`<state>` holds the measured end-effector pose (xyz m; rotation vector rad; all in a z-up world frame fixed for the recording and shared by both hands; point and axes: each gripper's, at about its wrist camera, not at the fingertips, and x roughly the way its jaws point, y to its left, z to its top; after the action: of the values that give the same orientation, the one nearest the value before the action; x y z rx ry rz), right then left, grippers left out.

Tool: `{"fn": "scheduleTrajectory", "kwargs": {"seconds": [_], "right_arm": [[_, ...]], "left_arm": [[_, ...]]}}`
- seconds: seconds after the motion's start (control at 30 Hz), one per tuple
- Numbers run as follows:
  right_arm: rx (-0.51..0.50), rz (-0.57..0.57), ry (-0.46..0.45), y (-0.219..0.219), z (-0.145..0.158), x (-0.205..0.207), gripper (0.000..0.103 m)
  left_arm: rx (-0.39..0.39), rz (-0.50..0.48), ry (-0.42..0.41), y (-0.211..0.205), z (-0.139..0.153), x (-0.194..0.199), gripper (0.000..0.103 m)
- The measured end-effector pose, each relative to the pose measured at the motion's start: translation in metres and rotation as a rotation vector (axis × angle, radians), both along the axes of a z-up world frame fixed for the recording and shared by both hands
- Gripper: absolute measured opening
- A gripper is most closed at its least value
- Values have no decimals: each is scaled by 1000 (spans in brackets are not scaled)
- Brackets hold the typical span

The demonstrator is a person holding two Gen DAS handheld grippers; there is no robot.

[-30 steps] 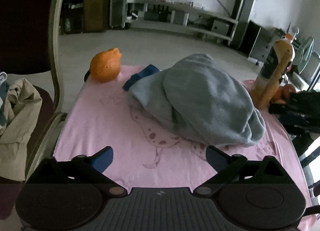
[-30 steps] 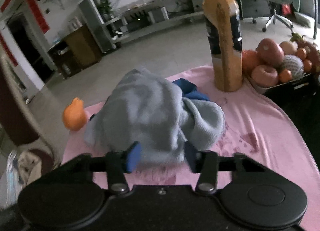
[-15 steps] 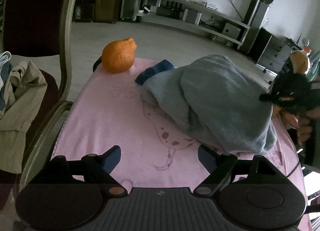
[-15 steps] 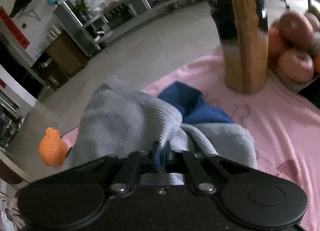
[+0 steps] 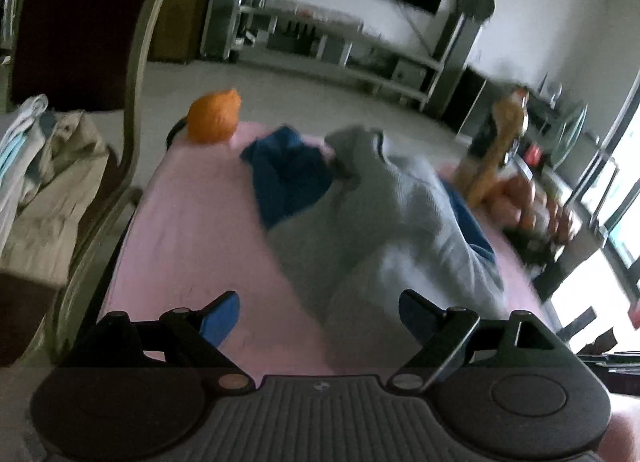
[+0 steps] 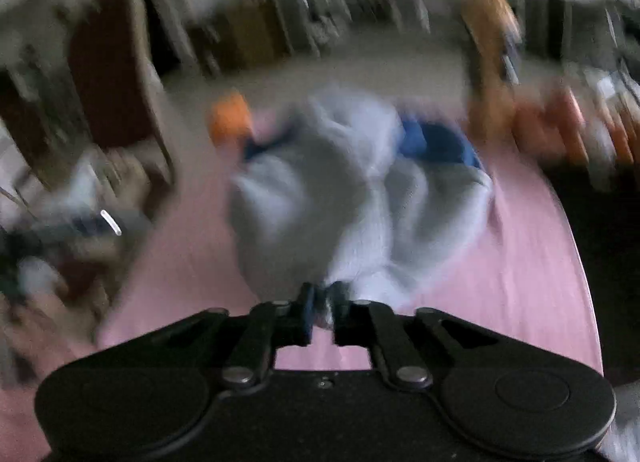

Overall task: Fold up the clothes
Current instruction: 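Grasp the grey sweatshirt with the right gripper and lift it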

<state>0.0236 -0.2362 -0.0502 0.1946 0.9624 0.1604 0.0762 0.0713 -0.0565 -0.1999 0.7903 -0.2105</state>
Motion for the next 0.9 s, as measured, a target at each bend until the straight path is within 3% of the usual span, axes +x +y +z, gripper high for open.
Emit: {"fn": "scheduleTrajectory", "kwargs": {"seconds": [0.1, 0.17, 0.23, 0.27, 0.57, 0.63, 0.77, 0.9], "right_arm": [[117, -176, 23, -32, -9, -12, 38], [171, -198, -16, -37, -5, -14, 47], [200, -195, -51, -37, -3, -12, 62], [201, -183, -63, -35, -4, -10, 63], [174, -203, 28, -9, -79, 61, 64], [146, -200, 19, 1, -81, 75, 63], [105, -123, -89, 31, -62, 93, 63], [46, -83, -66, 52, -67, 126, 63]], "left_arm": [[11, 4, 37, -3, -8, -9, 88], [27, 18, 44, -6, -11, -12, 92], [46, 37, 62, -10, -17, -11, 92], [55, 47, 71, -12, -20, -11, 92], [20, 72, 138, -11, -56, -9, 89], [11, 77, 135, -7, -59, -8, 89], [-9, 96, 114, 6, -62, -5, 89], [-1, 112, 97, 19, -66, -2, 90]]}}
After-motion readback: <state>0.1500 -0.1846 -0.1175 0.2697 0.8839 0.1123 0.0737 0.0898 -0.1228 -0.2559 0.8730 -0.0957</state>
